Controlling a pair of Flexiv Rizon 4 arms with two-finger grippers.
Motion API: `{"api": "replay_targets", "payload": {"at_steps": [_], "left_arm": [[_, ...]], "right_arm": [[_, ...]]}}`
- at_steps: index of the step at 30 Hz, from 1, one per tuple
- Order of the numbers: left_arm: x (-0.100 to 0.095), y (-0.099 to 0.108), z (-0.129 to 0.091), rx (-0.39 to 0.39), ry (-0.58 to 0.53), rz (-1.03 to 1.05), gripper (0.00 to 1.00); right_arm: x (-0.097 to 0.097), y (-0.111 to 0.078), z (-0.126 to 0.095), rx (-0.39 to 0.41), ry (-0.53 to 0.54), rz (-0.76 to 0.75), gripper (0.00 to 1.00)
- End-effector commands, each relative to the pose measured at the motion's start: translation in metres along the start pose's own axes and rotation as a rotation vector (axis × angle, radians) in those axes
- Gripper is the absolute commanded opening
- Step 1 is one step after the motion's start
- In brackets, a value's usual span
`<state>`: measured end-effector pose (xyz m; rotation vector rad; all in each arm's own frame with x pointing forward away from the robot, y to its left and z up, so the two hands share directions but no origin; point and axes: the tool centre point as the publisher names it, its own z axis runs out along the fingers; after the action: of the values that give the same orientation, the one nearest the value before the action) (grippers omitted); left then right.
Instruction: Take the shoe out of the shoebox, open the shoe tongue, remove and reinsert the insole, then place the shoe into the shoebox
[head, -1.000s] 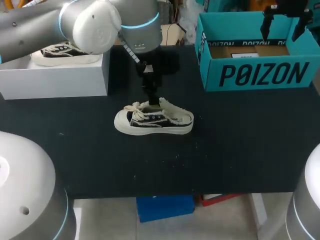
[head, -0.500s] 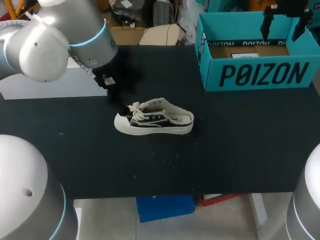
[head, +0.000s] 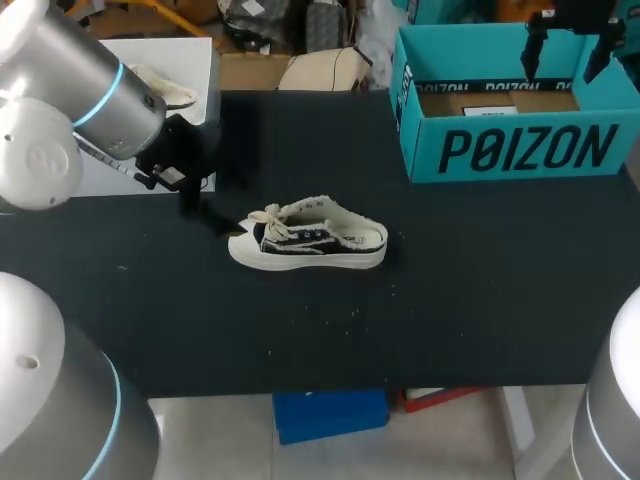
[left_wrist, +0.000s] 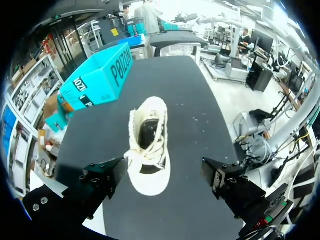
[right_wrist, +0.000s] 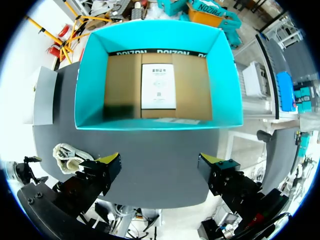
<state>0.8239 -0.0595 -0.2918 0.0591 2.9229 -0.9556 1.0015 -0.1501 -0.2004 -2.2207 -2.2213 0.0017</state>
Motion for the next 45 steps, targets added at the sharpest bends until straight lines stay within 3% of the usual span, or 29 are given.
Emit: {"api": "replay_targets", "payload": {"at_steps": [1, 23, 26, 28, 30, 41, 42, 44, 45], "left_arm": [[0.002, 0.003, 0.002, 0.06, -0.006, 0.002, 1.0], [0.002, 0.003, 0.002, 0.06, -0.006, 0.002, 1.0], [0.002, 0.003, 0.002, 0.06, -0.006, 0.002, 1.0], [0.002, 0.003, 0.002, 0.06, -0.006, 0.002, 1.0], [0.002, 0.003, 0.002, 0.06, -0.006, 0.002, 1.0], [0.002, 0.003, 0.002, 0.06, -0.006, 0.002, 1.0], [0.002, 0.003, 0.002, 0.06, -0.006, 0.002, 1.0], [0.002, 0.003, 0.002, 0.06, -0.006, 0.002, 1.0], [0.002, 0.003, 0.002, 0.06, -0.006, 0.002, 1.0]], "right_arm": [[0.0, 0.0, 0.0, 0.0, 0.0, 0.0, 1.0], [0.0, 0.0, 0.0, 0.0, 0.0, 0.0, 1.0], [0.018, -0.022, -0.018, -0.086, -0.004, -0.22, 1.0], [0.042, -0.044, -0.03, -0.177, 0.016, -0.558, 1.0], [0.062, -0.071, -0.033, -0.24, -0.043, -0.847, 1.0], [0.062, -0.071, -0.033, -0.24, -0.043, -0.847, 1.0], [0.086, -0.074, -0.045, -0.291, 0.009, -1.042, 1.0], [0.126, -0.098, -0.061, -0.358, 0.2, -1.414, 1.0], [0.126, -0.098, -0.061, -0.358, 0.2, -1.414, 1.0]]}}
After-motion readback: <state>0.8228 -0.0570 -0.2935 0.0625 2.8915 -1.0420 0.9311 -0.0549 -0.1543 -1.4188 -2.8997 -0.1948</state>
